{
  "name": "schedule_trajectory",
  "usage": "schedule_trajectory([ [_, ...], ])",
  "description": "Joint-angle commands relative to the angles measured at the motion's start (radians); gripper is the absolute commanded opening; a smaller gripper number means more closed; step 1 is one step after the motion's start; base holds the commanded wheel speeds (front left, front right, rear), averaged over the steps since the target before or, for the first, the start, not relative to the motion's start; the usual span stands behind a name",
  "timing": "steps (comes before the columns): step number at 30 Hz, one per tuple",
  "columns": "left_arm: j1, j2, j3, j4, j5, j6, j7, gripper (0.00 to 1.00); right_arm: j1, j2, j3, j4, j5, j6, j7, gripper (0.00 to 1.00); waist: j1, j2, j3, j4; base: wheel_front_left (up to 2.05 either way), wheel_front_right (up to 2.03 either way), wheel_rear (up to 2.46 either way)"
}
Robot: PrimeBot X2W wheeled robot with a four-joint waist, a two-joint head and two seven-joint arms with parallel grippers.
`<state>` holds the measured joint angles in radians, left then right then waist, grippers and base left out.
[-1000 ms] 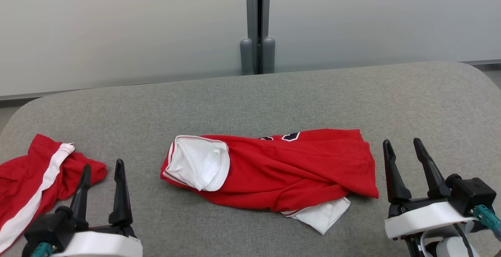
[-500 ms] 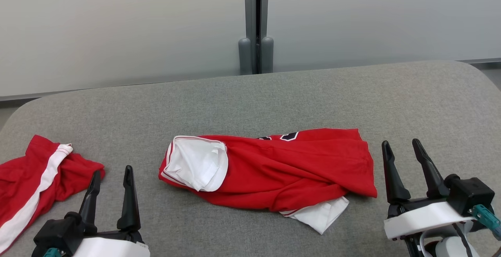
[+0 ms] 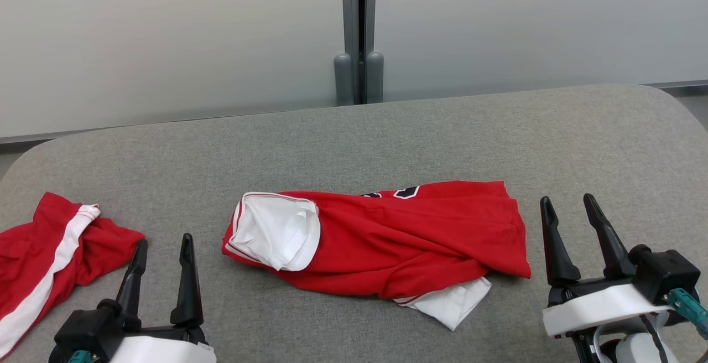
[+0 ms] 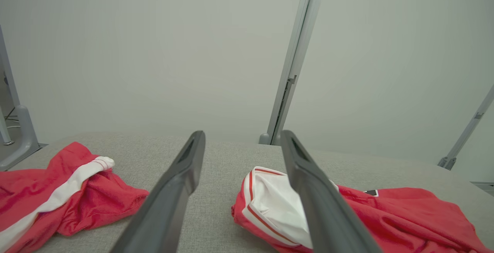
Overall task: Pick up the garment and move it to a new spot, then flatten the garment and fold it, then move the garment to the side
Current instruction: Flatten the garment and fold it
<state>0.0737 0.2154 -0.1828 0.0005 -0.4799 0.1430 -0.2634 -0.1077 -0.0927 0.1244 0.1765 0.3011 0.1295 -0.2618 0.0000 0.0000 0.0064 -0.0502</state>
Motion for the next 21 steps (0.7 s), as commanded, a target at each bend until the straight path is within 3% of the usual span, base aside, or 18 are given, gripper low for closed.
schedule_trajectory([
  [1, -0.005, 0.003, 0.004, 0.002, 0.008, -0.002, -0.002, 1.00, 0.003, -0.001, -0.002, -0.004, -0.003, 0.002, -0.005, 1.00, 0.0000, 0.0000, 0.000, 0.001, 0.00, 0.00, 0.00],
  [21, -0.020, 0.001, -0.010, 0.024, -0.003, -0.005, 0.002, 1.00, -0.008, -0.011, 0.001, 0.017, 0.002, 0.002, -0.005, 1.00, 0.0000, 0.0000, -0.001, 0.004, 0.00, 0.00, 0.00],
])
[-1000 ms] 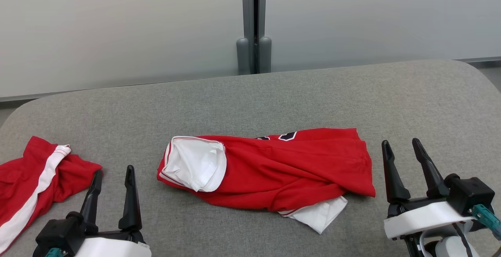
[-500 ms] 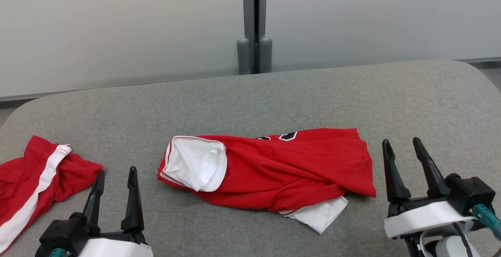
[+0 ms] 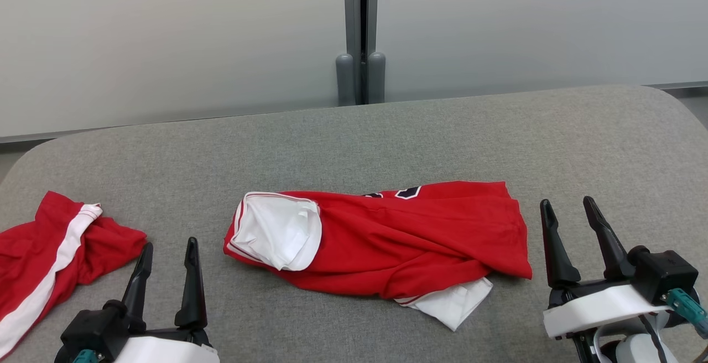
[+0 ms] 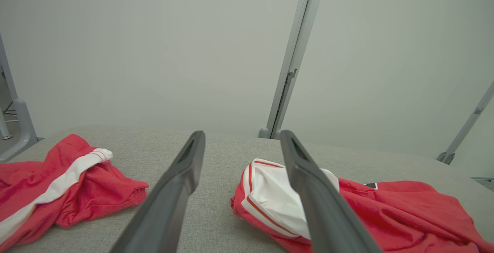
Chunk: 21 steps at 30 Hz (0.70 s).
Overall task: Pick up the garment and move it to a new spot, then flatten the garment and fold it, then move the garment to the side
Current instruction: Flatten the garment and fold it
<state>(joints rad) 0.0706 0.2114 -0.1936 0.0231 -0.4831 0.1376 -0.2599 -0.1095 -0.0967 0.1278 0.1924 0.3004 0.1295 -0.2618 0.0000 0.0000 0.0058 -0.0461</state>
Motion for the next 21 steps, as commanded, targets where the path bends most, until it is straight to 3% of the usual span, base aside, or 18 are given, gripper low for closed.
schedule_trajectory([
  [1, -0.018, 0.005, 0.000, 0.002, 0.000, 0.000, -0.001, 1.00, -0.006, -0.008, -0.002, 0.002, 0.003, 0.002, -0.005, 1.00, 0.0000, 0.0000, 0.000, 0.001, 0.00, 0.00, 0.00],
  [13, -0.029, -0.001, -0.035, 0.030, -0.018, -0.021, 0.032, 1.00, -0.018, -0.029, 0.002, 0.029, 0.013, 0.002, -0.004, 1.00, 0.0000, 0.0000, 0.010, -0.001, 0.00, 0.00, 0.00],
  [21, -0.058, 0.009, -0.103, 0.095, -0.026, -0.055, 0.150, 1.00, -0.035, -0.026, 0.006, 0.031, 0.016, 0.002, -0.004, 1.00, 0.0000, 0.0000, 0.037, -0.014, 0.00, 0.00, 0.00],
])
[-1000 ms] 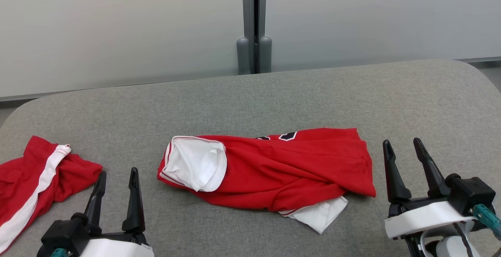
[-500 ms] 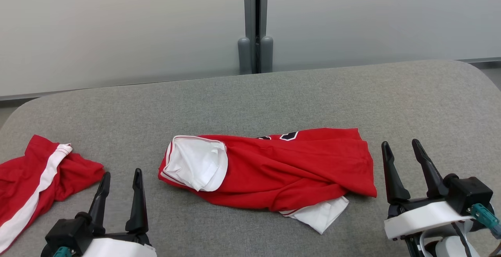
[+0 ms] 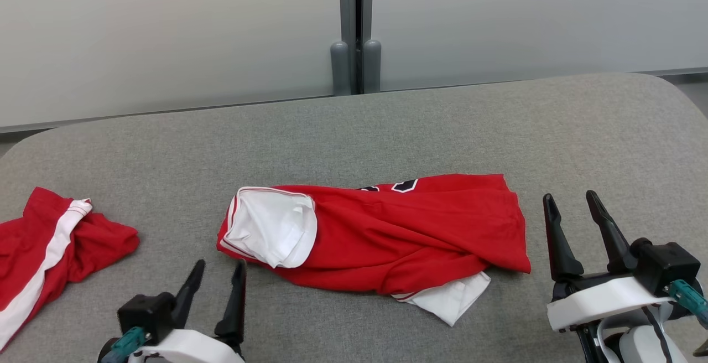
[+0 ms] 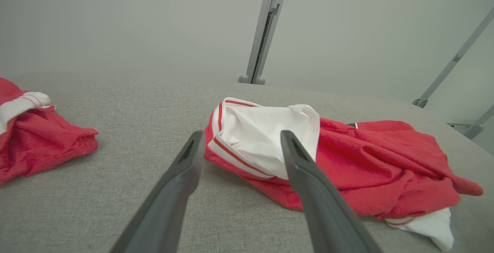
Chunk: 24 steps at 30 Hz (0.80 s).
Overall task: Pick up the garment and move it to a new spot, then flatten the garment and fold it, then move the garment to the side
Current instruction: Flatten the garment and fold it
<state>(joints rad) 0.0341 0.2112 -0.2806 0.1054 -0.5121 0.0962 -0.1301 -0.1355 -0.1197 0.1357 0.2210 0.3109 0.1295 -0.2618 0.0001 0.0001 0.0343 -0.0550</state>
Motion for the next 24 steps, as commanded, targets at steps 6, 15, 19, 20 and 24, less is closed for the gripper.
schedule_trajectory([
  [6, -0.073, 0.066, -0.103, 0.077, 0.100, -0.015, 0.121, 1.00, -0.023, -0.002, -0.008, -0.002, 0.008, 0.002, -0.004, 1.00, -0.0001, -0.0001, 0.037, -0.017, 0.00, 0.00, 0.00],
  [15, -0.220, 0.091, -0.186, 0.161, 0.217, -0.033, 0.161, 1.00, -0.054, 0.006, -0.011, -0.014, 0.006, 0.002, -0.005, 1.00, -0.0001, -0.0001, 0.087, -0.033, 0.00, 0.00, 0.00],
  [19, -0.267, 0.085, -0.196, 0.178, 0.232, -0.027, 0.163, 1.00, -0.060, 0.011, -0.012, -0.019, 0.007, 0.002, -0.005, 1.00, -0.0001, -0.0001, 0.103, -0.041, 0.00, 0.00, 0.00],
  [20, -0.278, 0.084, -0.196, 0.180, 0.233, -0.027, 0.166, 1.00, -0.062, 0.012, -0.011, -0.020, 0.008, 0.002, -0.005, 1.00, -0.0001, -0.0001, 0.107, -0.044, 0.00, 0.00, 0.00],
  [24, -0.317, 0.084, -0.181, 0.185, 0.209, -0.042, 0.173, 0.00, -0.070, 0.018, -0.011, -0.025, 0.010, 0.002, -0.005, 1.00, -0.0001, -0.0001, 0.130, -0.055, 0.00, 0.00, 0.00],
])
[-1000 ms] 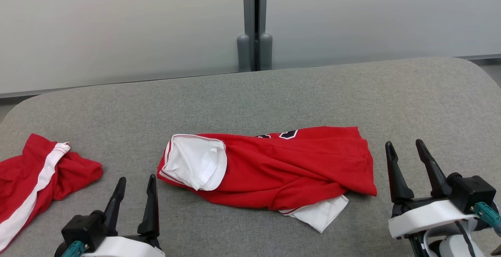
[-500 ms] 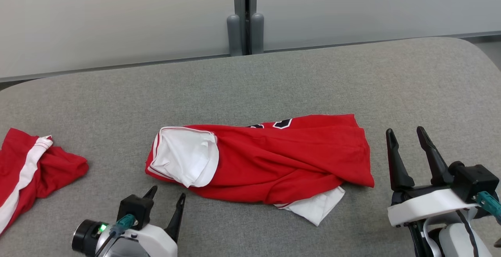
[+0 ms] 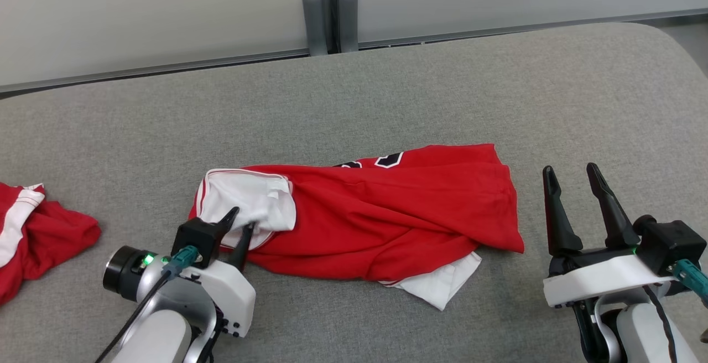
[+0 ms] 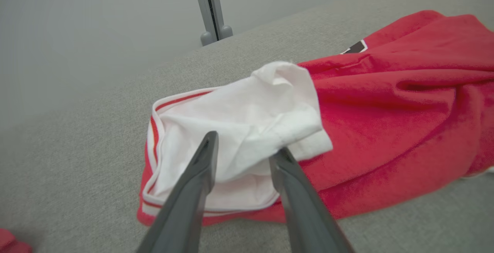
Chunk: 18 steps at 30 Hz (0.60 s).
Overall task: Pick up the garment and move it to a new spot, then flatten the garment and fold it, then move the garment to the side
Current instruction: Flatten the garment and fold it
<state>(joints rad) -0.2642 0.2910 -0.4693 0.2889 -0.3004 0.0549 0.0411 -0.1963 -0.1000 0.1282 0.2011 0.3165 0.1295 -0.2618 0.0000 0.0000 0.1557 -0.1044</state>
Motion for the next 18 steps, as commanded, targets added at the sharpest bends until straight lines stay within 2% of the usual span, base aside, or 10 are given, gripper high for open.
schedule_trajectory([
  [1, -0.028, 0.006, 0.011, -0.001, -0.007, -0.005, 0.002, 0.00, -0.012, -0.001, -0.004, -0.008, 0.005, 0.002, -0.005, 1.00, 0.0000, 0.0000, 0.015, -0.008, 0.00, 0.00, 0.00],
  [7, -0.118, 0.035, 0.080, -0.034, -0.089, -0.047, 0.030, 0.00, -0.029, 0.003, -0.011, -0.024, 0.004, 0.002, -0.005, 1.00, 0.0000, 0.0000, 0.067, -0.020, 0.00, 0.00, 0.00],
  [12, -0.254, 0.102, 0.157, -0.054, -0.140, -0.085, 0.078, 0.00, -0.059, 0.008, -0.015, -0.045, 0.006, 0.002, -0.005, 1.00, 0.0000, 0.0000, 0.128, -0.037, 0.00, 0.00, 0.00],
  [18, -0.436, 0.157, 0.229, 0.044, -0.229, -0.123, 0.172, 0.00, -0.102, 0.021, -0.018, -0.058, 0.013, 0.002, -0.005, 1.00, 0.0000, 0.0000, 0.208, -0.071, 0.00, 0.00, 0.00],
])
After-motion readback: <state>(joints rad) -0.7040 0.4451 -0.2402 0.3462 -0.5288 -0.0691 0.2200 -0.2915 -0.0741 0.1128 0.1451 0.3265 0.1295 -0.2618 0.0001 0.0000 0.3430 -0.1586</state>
